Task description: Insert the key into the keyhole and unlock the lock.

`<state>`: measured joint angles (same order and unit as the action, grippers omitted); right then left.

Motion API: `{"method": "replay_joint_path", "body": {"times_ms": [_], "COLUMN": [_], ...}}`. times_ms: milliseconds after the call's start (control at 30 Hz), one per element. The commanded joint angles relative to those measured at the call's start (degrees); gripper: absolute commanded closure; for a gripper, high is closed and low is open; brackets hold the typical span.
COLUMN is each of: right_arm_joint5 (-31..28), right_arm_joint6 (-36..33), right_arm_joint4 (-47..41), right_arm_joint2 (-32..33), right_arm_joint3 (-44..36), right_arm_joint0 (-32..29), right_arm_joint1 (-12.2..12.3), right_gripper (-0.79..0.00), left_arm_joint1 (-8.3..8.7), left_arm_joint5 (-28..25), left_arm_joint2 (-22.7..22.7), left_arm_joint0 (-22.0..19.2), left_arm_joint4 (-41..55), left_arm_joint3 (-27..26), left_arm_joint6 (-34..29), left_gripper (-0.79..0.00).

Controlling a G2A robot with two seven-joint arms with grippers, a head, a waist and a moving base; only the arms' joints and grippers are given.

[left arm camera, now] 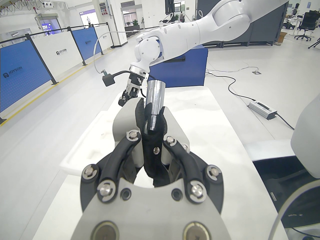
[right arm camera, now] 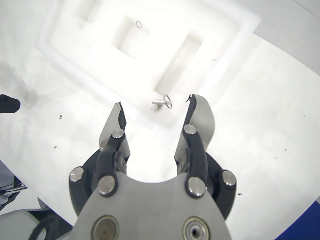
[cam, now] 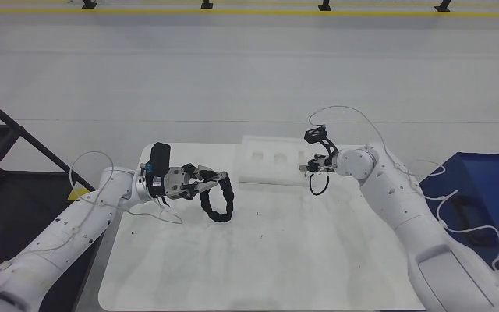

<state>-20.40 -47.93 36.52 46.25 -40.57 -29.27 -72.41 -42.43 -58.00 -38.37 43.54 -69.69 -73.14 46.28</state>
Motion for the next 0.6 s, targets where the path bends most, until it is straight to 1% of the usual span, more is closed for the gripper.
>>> {"method": "replay_joint_path", "body": {"times_ms": [0,100,200,400,567], "right_arm_joint5": [0.79,2.62,5.67,5.94,8.53], "right_arm_joint6": [-0.6,-1.72,-2.47,-1.4,0.24], "right_arm_joint4": [-0.81,-1.06,-1.12,-2.02,-0.85], "right_arm_joint2": [-0.18,-0.95,-1.99,-3.18,-4.43], "right_arm_joint3": [-0.07,0.21,1.34,4.46,7.75], "right_arm_joint0": [0.01,0.4,0.92,1.75,3.09], "right_arm_joint1": [-0.34,-1.0,-1.94,-3.44,-4.82], "right_gripper": [-0.372,-0.372,-0.363,-0.369,-0.376], "left_arm_joint1": [0.0,0.0,0.0,0.0,0.0], "left_arm_joint5": [0.0,0.0,0.0,0.0,0.0], "left_arm_joint2": [0.0,0.0,0.0,0.0,0.0], "left_arm_joint0": [0.0,0.0,0.0,0.0,0.0], "left_arm_joint4": [0.0,0.0,0.0,0.0,0.0], "left_arm_joint3": [0.0,0.0,0.0,0.0,0.0], "left_arm_joint6": [0.0,0.0,0.0,0.0,0.0], "left_gripper": [0.0,0.0,0.0,0.0,0.0]}}
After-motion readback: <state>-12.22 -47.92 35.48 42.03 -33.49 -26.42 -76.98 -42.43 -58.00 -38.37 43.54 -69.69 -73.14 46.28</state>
